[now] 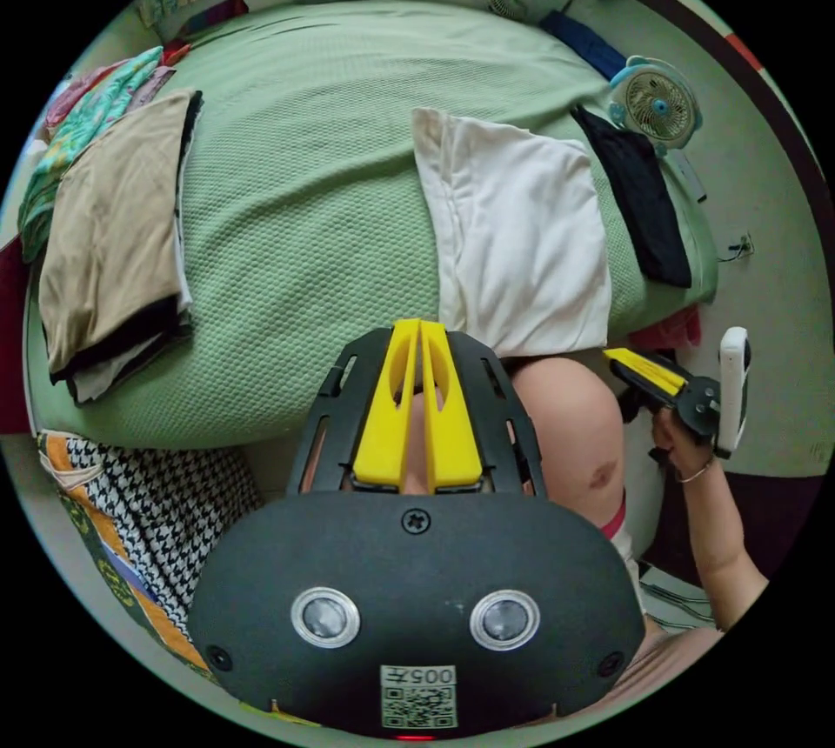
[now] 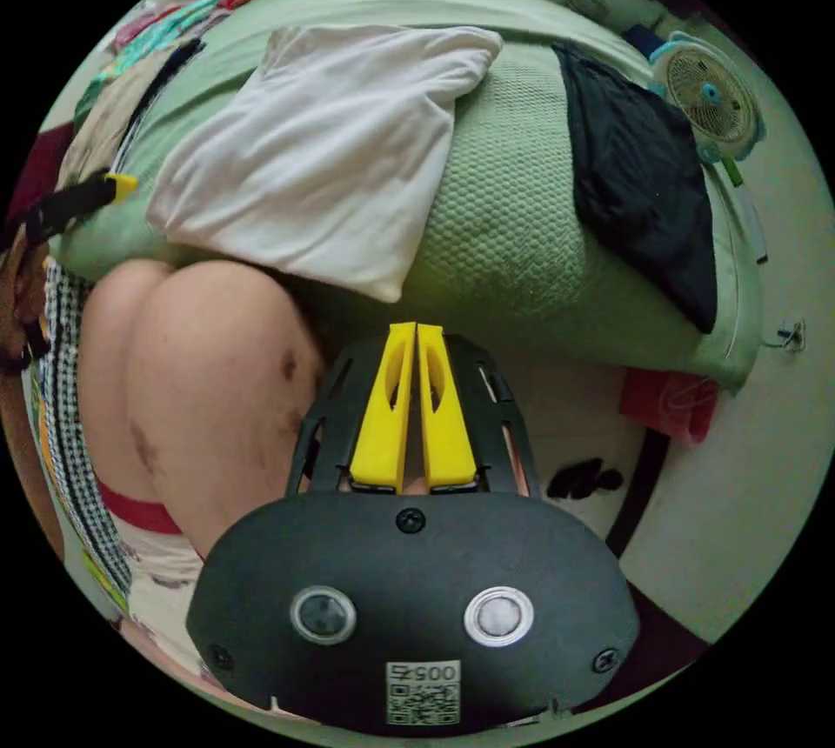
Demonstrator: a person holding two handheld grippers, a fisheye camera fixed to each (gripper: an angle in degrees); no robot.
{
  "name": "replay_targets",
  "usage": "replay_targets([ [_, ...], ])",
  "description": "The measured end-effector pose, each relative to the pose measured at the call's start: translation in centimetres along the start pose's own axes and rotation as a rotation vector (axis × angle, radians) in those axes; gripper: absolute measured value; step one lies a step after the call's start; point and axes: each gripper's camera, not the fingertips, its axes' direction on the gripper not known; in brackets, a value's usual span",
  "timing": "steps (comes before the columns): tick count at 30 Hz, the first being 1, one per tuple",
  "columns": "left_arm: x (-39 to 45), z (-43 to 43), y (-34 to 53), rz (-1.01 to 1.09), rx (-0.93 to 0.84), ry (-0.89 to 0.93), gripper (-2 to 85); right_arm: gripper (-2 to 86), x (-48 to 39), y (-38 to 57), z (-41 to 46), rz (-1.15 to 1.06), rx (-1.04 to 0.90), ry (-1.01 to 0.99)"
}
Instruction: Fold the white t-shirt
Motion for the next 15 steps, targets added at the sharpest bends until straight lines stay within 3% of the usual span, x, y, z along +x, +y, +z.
replay_targets([
  [8,1.5,0.7,0.3,0.09,0.043,0.067,3.8,7.0,-4.2,-10.0,-7.9,-0.137,0.273,-0.111],
  [15,2.8,3.7,-1.0,0.179,-0.015,0.073,5.4,8.7,-6.7,-22.6,-3.7,-0.073,0.16,-0.114],
])
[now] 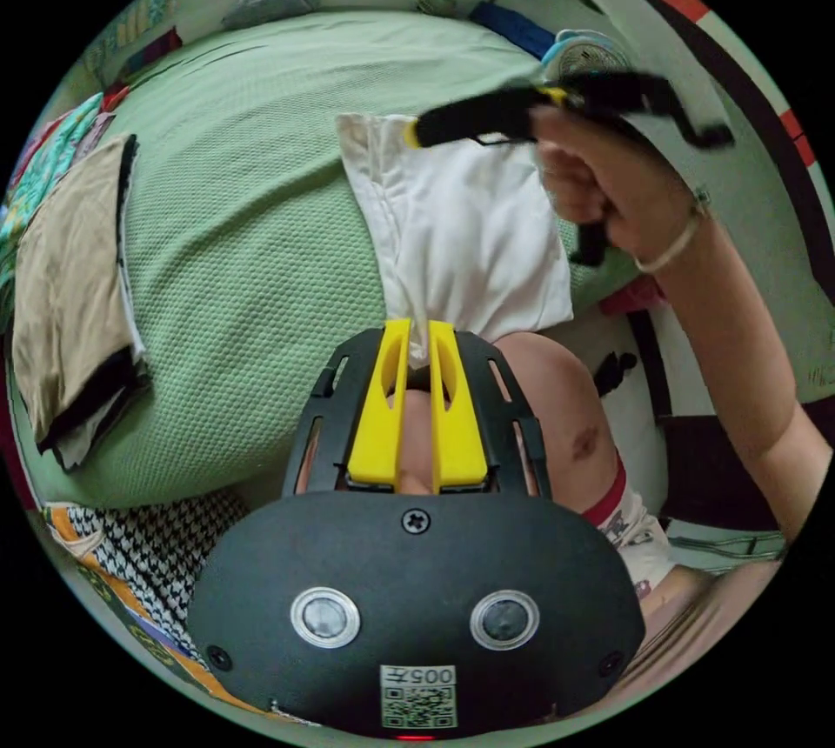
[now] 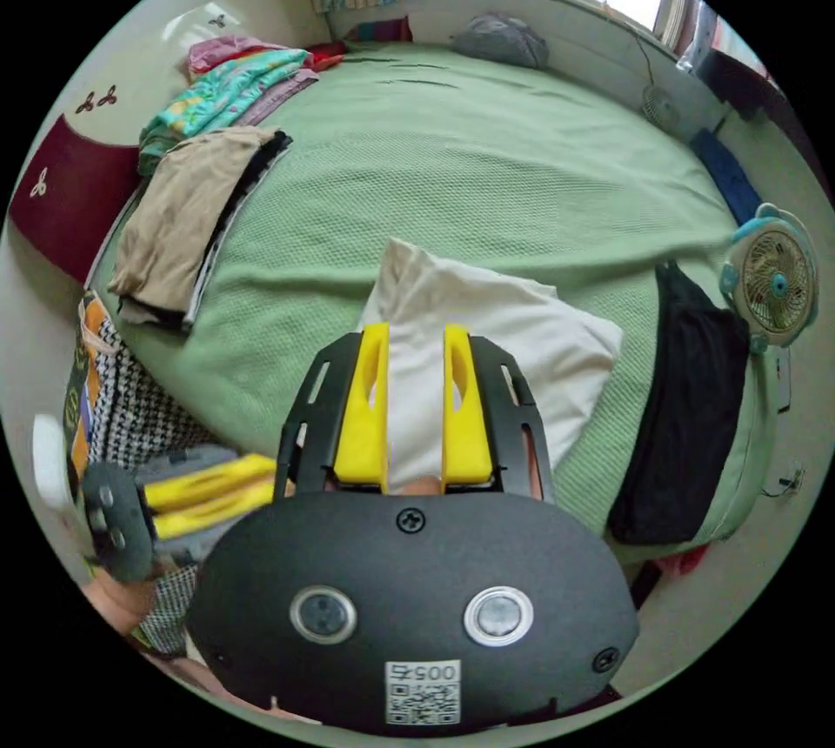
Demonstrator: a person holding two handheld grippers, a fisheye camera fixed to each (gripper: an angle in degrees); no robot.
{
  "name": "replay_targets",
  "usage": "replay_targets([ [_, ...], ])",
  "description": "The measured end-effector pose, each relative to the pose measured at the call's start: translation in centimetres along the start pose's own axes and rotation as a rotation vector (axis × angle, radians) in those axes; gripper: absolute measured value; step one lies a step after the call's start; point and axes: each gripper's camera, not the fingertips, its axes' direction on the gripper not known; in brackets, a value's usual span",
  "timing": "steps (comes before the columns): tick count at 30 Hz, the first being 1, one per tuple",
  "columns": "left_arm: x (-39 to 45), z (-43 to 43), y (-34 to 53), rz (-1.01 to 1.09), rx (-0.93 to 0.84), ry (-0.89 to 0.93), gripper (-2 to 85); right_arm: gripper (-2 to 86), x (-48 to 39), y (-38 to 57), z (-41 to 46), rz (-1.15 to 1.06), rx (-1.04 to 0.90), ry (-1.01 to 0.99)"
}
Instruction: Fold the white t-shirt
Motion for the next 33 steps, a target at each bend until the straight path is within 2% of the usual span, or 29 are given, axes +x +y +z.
replay_targets([
  [5,-0.3,2.8,-1.5,0.021,-0.049,-0.024,6.2,5.6,0.4,-3.1,3.8,0.03,-0.08,0.03],
  [9,-0.5,3.5,-1.7,0.03,-0.053,-0.001,5.7,0.2,0.6,-1.8,1.7,0.023,0.026,0.052],
  [14,-0.4,3.7,-1.4,0.021,-0.044,0.008,4.3,-1.1,0.8,-1.4,-2.1,0.054,0.153,0.004],
  [16,-0.6,4.0,-1.4,0.004,-0.047,0.022,4.0,-1.2,0.5,-2.3,-2.0,0.056,0.145,0.012],
  [18,-0.8,4.4,-1.5,-0.013,-0.056,0.037,3.8,-0.5,0.2,-3.9,0.3,0.073,0.07,0.106],
  [20,-1.0,4.5,-1.5,-0.03,-0.065,0.046,3.6,0.2,0.3,-4.8,2.7,0.075,-0.016,0.091],
  [23,-1.0,4.1,-0.9,-0.042,-0.055,0.044,3.1,1.7,0.9,-5.0,2.8,0.048,-0.015,0.059],
  [27,-1.3,3.7,0.3,-0.072,-0.045,0.046,1.4,7.2,3.2,-3.0,-2.0,-0.007,0.098,-0.036],
  [33,-0.3,3.1,1.4,-0.089,0.029,0.045,3.0,11.0,7.5,2.1,-7.0,-0.03,0.167,0.083],
])
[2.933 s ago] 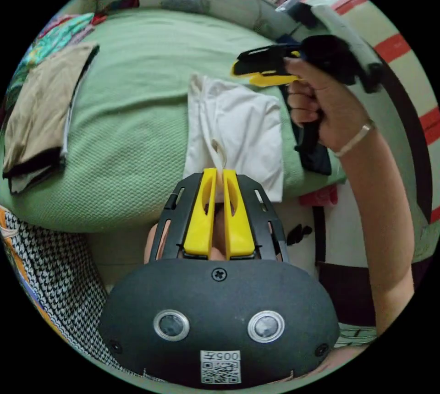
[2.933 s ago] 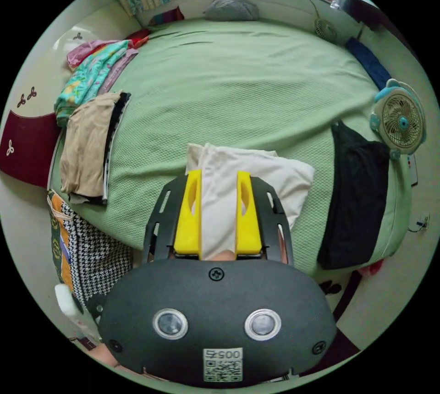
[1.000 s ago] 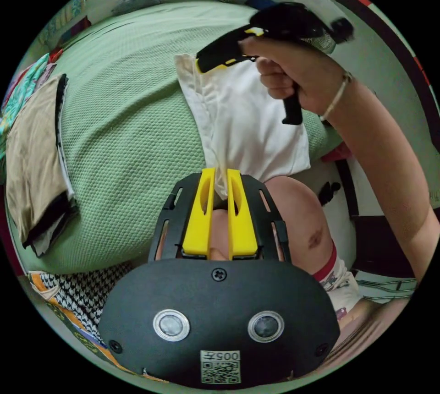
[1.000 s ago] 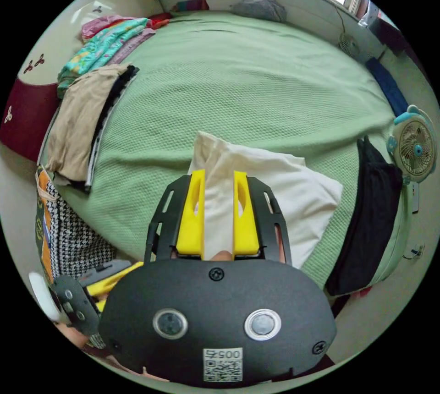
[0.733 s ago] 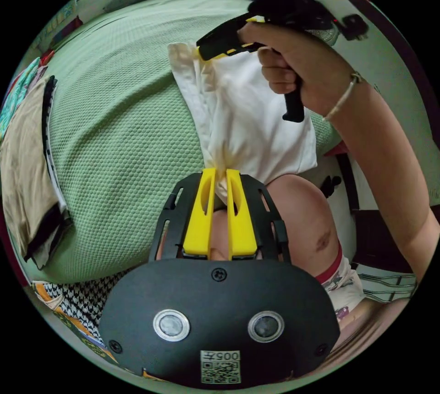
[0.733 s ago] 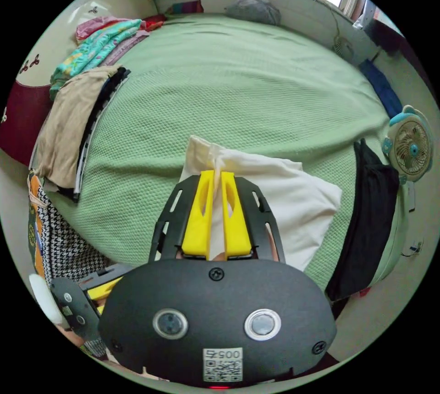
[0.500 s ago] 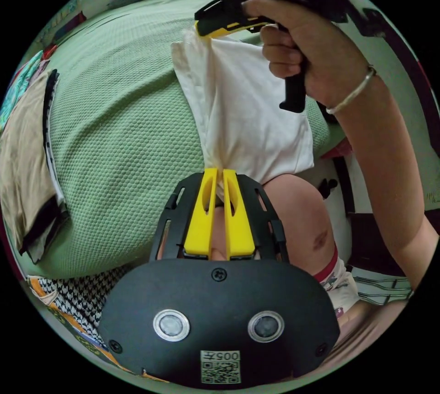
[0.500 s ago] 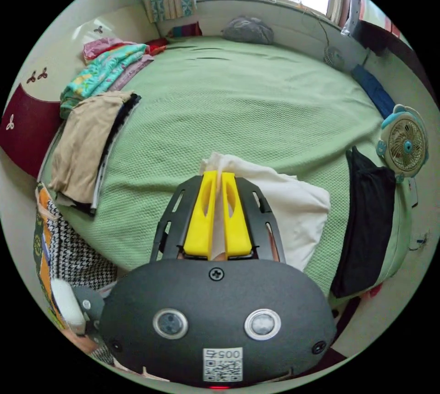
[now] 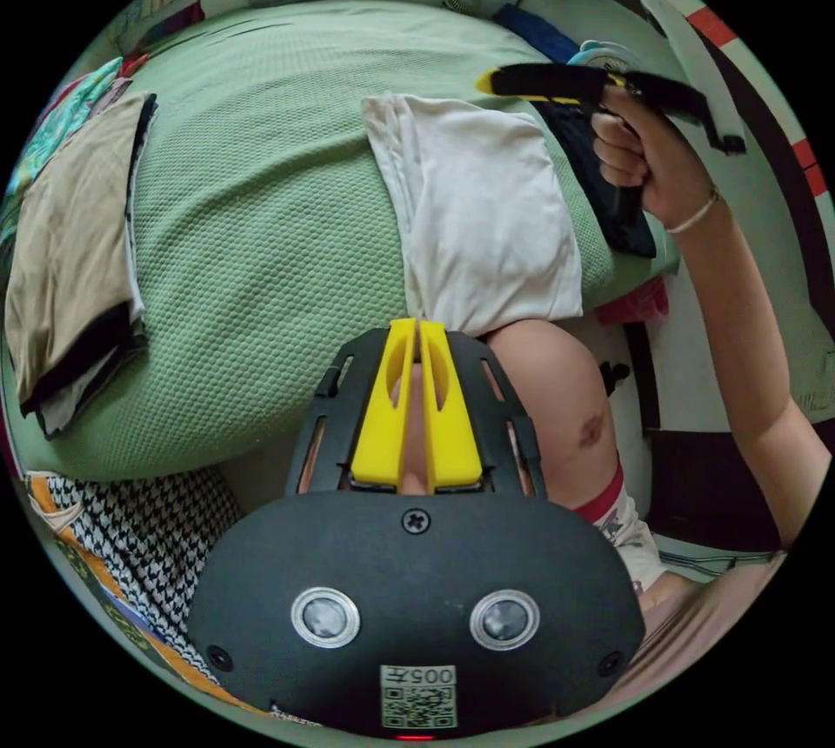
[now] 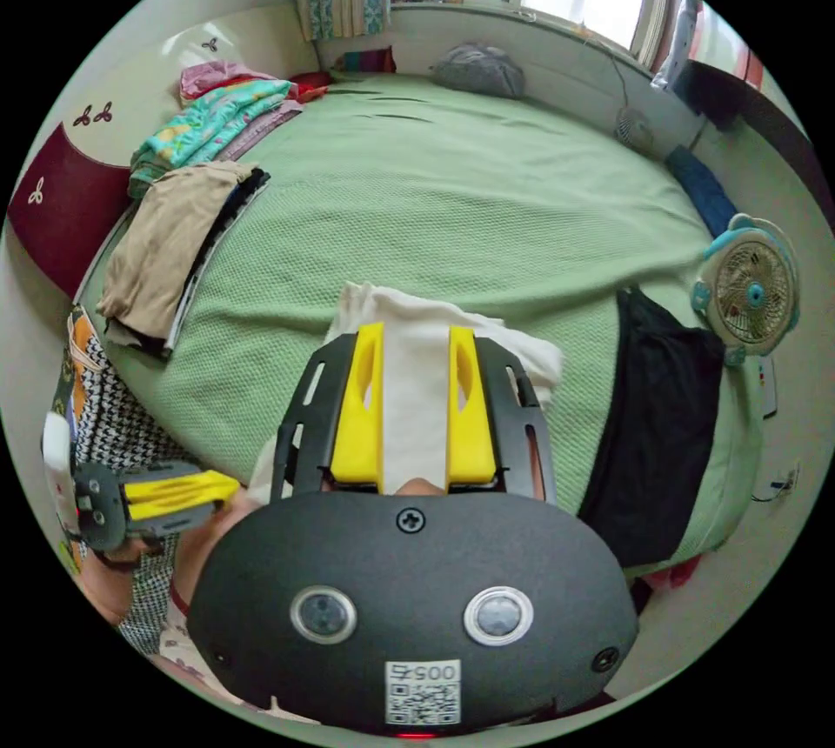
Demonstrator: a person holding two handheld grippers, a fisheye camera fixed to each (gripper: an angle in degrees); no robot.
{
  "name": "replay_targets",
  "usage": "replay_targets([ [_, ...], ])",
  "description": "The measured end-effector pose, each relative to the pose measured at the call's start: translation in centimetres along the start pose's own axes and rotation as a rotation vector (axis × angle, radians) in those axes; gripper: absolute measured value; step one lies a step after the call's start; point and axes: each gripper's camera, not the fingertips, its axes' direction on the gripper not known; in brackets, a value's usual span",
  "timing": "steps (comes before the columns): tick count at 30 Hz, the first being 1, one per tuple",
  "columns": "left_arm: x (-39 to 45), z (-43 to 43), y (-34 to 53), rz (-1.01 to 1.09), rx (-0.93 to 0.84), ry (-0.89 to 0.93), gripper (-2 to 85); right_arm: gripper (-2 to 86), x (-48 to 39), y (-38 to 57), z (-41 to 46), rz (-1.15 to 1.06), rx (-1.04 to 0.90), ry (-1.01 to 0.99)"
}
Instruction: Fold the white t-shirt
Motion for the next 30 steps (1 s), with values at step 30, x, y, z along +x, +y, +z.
replay_targets([
  [30,9.6,7.9,-4.7,0.04,-0.109,-0.185,8.5,6.5,8.8,3.0,4.4,-0.017,-0.104,-0.02],
])
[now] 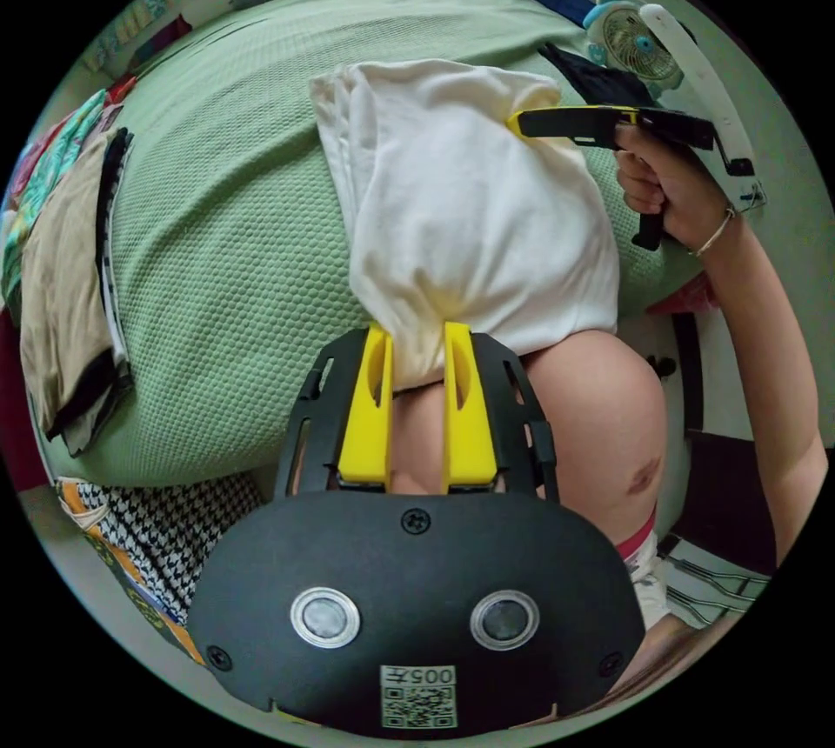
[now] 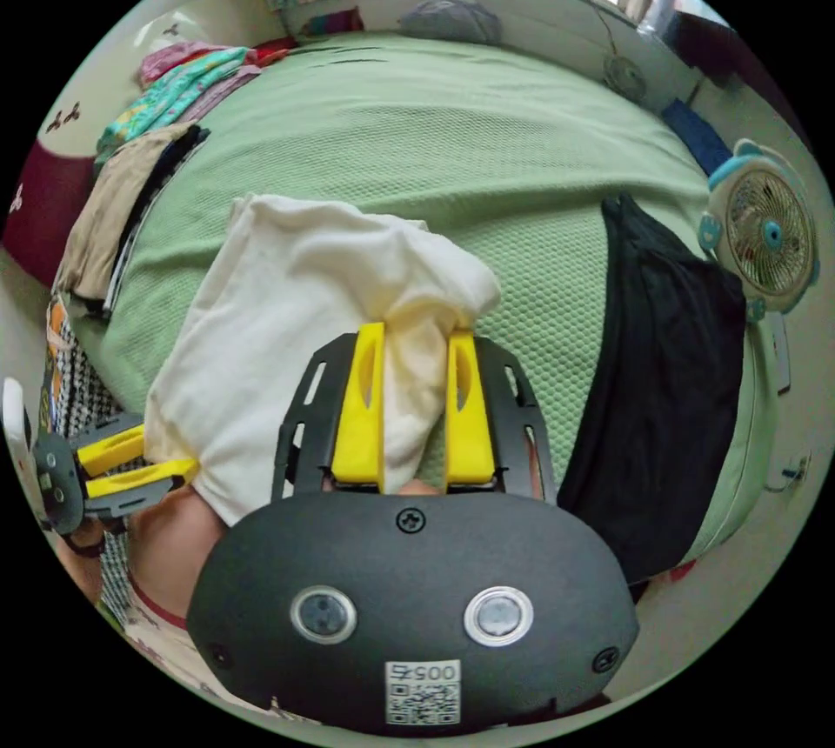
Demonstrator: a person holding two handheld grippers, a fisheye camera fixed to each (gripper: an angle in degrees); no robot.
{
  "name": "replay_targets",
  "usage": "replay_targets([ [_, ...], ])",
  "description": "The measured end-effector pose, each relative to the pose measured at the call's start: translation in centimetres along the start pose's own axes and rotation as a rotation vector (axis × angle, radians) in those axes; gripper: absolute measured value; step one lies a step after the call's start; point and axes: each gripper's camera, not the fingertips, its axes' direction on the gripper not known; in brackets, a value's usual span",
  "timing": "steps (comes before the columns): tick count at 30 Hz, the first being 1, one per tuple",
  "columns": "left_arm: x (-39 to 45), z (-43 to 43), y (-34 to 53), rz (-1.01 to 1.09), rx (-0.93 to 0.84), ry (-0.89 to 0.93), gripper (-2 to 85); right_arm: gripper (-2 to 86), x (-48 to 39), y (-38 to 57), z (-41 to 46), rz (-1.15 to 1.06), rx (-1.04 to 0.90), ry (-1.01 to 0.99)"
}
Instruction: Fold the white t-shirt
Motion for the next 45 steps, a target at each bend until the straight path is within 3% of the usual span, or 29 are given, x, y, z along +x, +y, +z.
replay_targets([
  [5,0.6,-1.4,-0.1,0.007,0.019,0.048,5.6,0.6,0.8,0.2,-2.2,0.035,0.034,-0.023],
  [16,5.1,-9.8,0.4,0.088,0.264,0.14,5.2,-0.5,3.3,0.6,-14.0,-0.007,0.199,-0.02],
  [25,13.3,-14.0,-4.3,0.199,0.454,0.297,5.2,-0.2,13.6,-0.9,-21.9,0.038,0.239,0.241],
  [30,19.1,-8.5,-10.4,0.144,0.381,0.296,5.4,4.5,23.3,-2.6,-17.8,0.224,0.104,0.328],
  [32,21.2,-3.0,-13.8,0.139,0.171,0.277,5.6,5.9,26.0,-1.9,-15.0,0.321,-0.001,0.351],
  [34,20.9,-0.4,-14.6,0.084,0.098,0.352,5.6,5.7,27.4,-0.2,-12.9,0.402,-0.051,0.342],
  [37,19.9,0.1,-14.1,0.075,0.146,0.427,5.6,6.0,27.2,3.8,-9.8,0.339,-0.104,0.305],
  [45,20.0,-1.0,-14.1,0.151,0.157,0.372,5.7,9.2,28.2,12.0,-3.4,0.38,-0.233,0.133],
])
